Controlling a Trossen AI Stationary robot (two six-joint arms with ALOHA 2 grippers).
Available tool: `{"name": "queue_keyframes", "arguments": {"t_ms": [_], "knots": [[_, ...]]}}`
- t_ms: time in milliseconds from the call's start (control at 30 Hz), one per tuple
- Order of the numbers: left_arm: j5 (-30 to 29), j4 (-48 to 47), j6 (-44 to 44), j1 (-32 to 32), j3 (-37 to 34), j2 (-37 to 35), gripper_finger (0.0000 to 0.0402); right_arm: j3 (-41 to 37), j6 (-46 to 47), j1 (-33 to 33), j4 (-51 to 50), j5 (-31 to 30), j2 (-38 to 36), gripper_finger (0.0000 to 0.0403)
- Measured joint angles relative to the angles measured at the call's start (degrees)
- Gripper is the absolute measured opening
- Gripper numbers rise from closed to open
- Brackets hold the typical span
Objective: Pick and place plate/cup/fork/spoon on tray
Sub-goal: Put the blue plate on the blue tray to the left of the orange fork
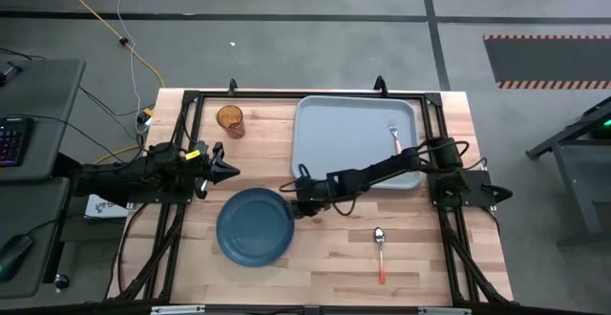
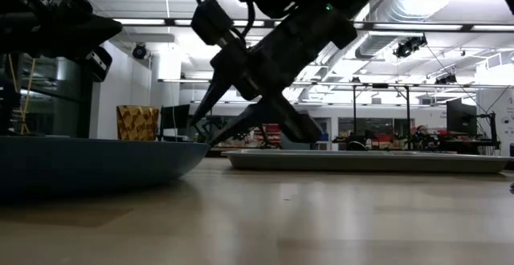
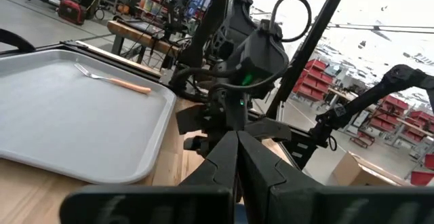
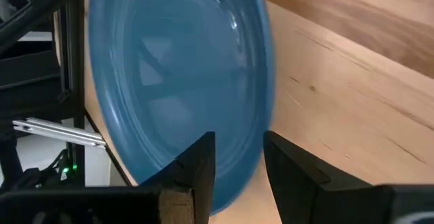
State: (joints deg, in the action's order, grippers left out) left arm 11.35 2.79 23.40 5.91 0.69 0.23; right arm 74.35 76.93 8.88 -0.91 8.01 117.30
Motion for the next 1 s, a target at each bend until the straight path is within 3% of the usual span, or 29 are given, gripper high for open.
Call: {"name": "queue_keyframes", "arguments": {"t_ms": [233, 1000], "knots": [[0.0, 0.0, 0.0, 0.0, 0.0, 0.0, 0.0, 0.6, -0.3, 0.0, -3.2, -0.3, 1.5, 0.0118], [0.0, 0.0, 0.0, 0.0, 0.0, 0.0, 0.0, 0.6, 2.8, 0.2, 1.8, -1.2, 3.6, 0.0103]]}}
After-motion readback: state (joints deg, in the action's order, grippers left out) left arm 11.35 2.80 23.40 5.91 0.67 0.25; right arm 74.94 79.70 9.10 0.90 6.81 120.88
